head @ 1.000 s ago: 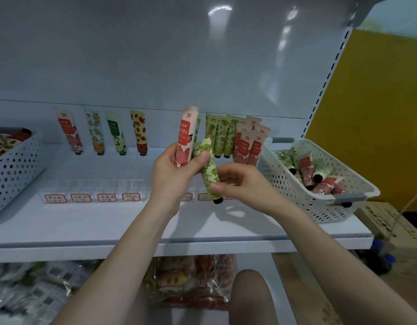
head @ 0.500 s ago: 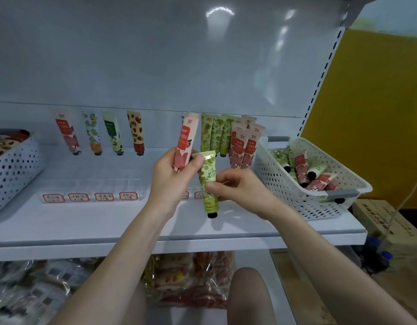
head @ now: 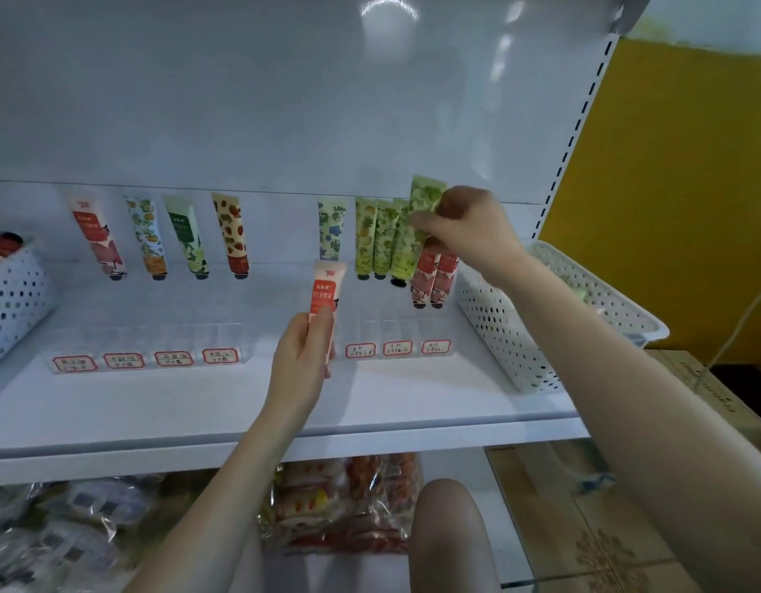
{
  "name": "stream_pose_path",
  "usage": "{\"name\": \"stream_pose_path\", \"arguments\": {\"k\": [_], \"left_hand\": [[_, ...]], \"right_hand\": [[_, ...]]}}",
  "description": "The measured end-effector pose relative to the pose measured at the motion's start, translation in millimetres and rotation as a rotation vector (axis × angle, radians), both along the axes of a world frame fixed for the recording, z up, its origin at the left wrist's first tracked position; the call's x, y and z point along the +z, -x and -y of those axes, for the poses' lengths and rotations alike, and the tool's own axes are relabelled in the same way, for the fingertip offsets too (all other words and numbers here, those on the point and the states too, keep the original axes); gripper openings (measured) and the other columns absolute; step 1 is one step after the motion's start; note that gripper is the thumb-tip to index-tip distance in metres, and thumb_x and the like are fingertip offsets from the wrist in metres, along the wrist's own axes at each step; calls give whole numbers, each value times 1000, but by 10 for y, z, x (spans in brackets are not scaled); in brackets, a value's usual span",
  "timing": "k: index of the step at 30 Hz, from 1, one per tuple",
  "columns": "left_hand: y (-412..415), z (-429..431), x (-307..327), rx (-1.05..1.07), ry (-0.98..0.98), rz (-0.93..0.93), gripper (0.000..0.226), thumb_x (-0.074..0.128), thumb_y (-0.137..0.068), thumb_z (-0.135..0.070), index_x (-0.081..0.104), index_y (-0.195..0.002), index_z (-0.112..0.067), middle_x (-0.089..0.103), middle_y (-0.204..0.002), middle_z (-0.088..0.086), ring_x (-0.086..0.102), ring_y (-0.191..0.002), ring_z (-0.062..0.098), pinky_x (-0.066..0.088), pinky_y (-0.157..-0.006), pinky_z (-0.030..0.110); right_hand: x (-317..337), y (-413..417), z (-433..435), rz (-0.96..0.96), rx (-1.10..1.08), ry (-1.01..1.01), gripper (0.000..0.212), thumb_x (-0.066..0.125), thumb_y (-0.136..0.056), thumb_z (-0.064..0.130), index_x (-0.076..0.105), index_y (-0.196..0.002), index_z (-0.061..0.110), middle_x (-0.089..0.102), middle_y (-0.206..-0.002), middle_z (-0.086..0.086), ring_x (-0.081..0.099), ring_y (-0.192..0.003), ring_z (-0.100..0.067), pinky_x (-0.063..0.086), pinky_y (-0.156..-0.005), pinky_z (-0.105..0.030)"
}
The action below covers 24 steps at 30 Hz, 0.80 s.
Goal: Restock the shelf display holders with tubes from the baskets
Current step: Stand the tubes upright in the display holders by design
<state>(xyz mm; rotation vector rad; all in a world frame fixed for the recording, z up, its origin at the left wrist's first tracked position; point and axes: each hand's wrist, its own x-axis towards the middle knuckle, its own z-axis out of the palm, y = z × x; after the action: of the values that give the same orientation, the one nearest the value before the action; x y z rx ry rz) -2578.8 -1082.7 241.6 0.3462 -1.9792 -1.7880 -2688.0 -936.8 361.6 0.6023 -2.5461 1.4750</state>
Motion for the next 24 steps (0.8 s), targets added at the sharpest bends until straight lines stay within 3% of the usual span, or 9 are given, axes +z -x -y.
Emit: {"name": "stream_pose_path", "arguments": {"k": [3, 6, 9, 14, 19, 24], "left_hand": [[28, -8, -113, -8, 95, 29, 22, 41, -97, -33, 47, -79, -22, 53, -74, 3, 49, -67, 16, 42, -63, 28], [35, -7, -222, -23, 260, 29, 23, 47, -93, -36, 44, -78, -20, 53, -71, 5, 47, -62, 16, 38, -55, 16], [24, -10, -287, 7, 305, 19, 17, 50, -90, -36, 43, -80, -25, 52, -70, -3, 48, -60, 11, 38, -54, 7], [17, -10, -320, 75, 185, -26, 18, 48, -88, -38, 46, -84, -21, 53, -69, 0, 49, -60, 14, 41, -54, 12], [24, 14, -339, 102, 122, -7, 28, 43, -79, -51, 47, -82, -23, 61, -80, 11, 55, -69, 22, 50, -70, 38], [12, 12, -339, 111, 147, 12, 27, 43, -80, -51, 47, -81, -24, 59, -79, 11, 52, -67, 21, 51, -69, 45]], "right_hand": [[74, 104, 43, -65, -11, -33, 16, 66, -80, 15, 51, -88, 14, 62, -69, -10, 64, -62, -25, 50, -51, -21], [132, 174, 74, -97, -6, -89, 28, 62, -80, 8, 51, -105, 17, 58, -65, -2, 52, -44, -4, 38, -39, -11], [183, 257, 107, -129, -33, -185, 15, 59, -83, 12, 56, -97, 18, 61, -70, -1, 51, -49, -5, 41, -42, -14], [109, 383, 186, -229, -58, -345, 14, 59, -86, 19, 64, -97, 13, 62, -81, -1, 59, -75, -20, 52, -72, -34], [-47, 475, 242, -260, -102, -422, 21, 57, -87, 21, 65, -103, 12, 61, -87, -1, 56, -82, -19, 47, -70, -30], [-191, 498, 274, -273, -175, -494, 23, 55, -89, 26, 64, -106, 14, 65, -98, -5, 57, -95, -24, 41, -68, -28]]}}
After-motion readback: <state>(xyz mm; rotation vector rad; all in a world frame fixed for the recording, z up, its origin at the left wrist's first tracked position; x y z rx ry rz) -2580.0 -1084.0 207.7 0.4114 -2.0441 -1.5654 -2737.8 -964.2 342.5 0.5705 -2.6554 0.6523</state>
